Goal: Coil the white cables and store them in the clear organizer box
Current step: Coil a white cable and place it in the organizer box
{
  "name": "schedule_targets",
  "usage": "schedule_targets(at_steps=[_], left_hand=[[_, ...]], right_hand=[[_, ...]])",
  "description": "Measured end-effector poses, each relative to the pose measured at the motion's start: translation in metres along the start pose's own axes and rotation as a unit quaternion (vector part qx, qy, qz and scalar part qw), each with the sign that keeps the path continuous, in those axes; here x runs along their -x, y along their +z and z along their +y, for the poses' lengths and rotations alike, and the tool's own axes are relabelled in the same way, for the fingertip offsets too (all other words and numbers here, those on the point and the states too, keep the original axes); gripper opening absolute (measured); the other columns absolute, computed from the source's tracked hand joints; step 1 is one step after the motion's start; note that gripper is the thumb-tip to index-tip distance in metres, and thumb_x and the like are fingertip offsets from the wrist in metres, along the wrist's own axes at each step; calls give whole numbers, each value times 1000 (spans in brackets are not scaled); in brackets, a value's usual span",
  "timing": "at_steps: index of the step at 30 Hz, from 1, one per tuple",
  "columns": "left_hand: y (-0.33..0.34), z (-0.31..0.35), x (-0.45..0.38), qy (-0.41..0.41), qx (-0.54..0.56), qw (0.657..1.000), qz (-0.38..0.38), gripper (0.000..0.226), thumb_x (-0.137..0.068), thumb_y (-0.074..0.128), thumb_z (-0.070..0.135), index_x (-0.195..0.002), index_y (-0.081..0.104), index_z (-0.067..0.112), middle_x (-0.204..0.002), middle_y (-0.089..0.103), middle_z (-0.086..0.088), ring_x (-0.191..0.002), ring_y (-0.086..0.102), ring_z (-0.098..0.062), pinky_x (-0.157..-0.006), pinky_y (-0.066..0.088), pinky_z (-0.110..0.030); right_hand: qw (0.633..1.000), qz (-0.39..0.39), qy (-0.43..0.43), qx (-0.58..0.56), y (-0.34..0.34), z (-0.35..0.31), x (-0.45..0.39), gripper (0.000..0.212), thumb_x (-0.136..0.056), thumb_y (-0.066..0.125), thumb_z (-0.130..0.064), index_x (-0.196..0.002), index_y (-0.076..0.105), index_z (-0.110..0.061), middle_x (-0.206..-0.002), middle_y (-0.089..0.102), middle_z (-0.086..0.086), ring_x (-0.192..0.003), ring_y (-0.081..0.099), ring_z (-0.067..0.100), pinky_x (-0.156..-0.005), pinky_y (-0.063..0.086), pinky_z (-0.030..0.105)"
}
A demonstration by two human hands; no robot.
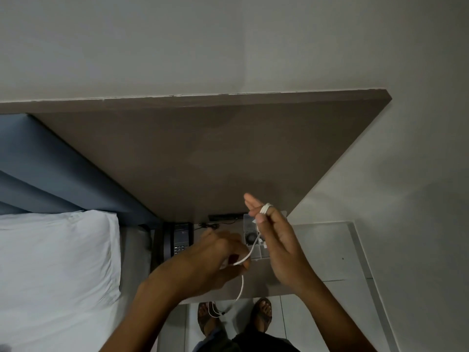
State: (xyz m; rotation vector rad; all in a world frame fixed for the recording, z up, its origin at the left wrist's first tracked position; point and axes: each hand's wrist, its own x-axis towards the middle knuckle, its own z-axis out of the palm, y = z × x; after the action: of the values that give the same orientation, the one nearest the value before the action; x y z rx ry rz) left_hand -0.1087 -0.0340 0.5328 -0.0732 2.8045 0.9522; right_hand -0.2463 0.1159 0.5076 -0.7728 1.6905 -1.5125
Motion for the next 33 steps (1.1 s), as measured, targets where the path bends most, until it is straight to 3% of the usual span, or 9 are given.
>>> schedule_targets(at_steps=[3,5,10,13,18,21,24,30,33], left_hand=[[-13,-8,3,-5,-10,999,31,6,-98,64,37,-102,66,41,-102,48,28,-96,46,7,-82,41,-19],[-22,-14,3,-21,2,999,43,16,-95,64,34,-107,68,44,-107,47,29,-102,47,7,-85,49,-22],[-45,-22,0,-9,61,993,96,26,-101,56,30,-122,70,36,-118,60,14,-106,65,-1,-88,61,-24],[-44,-28,-3,-37,122,985,116,25,-108,56,24,-124,69,38,-103,71,16,-89,74,-2,-77,62,-19],[-27,-28,-6,-54,162,977,127,17,-108,53,40,-114,66,48,-74,73,10,-57,66,-4,-60,50,-10],[-11,-23,-5,-53,198,969,135,32,-104,57,51,-123,71,29,-89,76,9,-70,71,-6,-64,59,-26],[9,-17,-3,-56,192,971,133,35,-102,55,60,-107,69,28,-76,69,-2,-60,64,-17,-60,56,-43],[47,-3,5,-75,143,986,50,31,-102,37,72,-87,45,45,-65,55,1,-56,57,-5,-58,49,-18],[57,4,14,-74,137,988,18,38,-104,29,73,-88,43,41,-65,51,6,-58,56,-2,-62,53,-26]], right_hand=[[991,-67,38,108,-3,7,6,25,-114,39,-35,-131,57,-36,-126,70,-14,-111,70,19,-96,59,31],[981,-109,61,145,-7,9,9,18,-114,39,-33,-111,56,-35,-96,69,-18,-83,65,16,-81,59,44],[965,-224,138,4,-15,-2,12,42,-116,34,-35,-111,69,-12,-103,80,3,-110,73,14,-102,45,12],[940,-267,157,-144,-13,-7,15,45,-117,32,-34,-101,70,-14,-88,72,6,-90,73,22,-122,39,47],[818,-260,148,-492,-4,-20,14,34,-114,42,-25,-93,60,-6,-78,63,5,-70,68,19,-120,39,44],[723,-209,142,-643,2,-31,11,28,-111,50,-18,-92,64,-3,-78,69,11,-68,71,22,-117,44,40],[672,-140,109,-719,5,-39,10,10,-104,61,-4,-101,69,2,-87,74,15,-78,76,26,-115,46,42],[720,21,137,-679,5,-36,-1,44,-107,55,-6,-148,52,9,-149,60,25,-137,61,37,-128,30,46],[756,55,80,-647,-2,-33,-14,44,-111,45,-11,-152,50,1,-160,51,19,-148,50,33,-133,17,42]])
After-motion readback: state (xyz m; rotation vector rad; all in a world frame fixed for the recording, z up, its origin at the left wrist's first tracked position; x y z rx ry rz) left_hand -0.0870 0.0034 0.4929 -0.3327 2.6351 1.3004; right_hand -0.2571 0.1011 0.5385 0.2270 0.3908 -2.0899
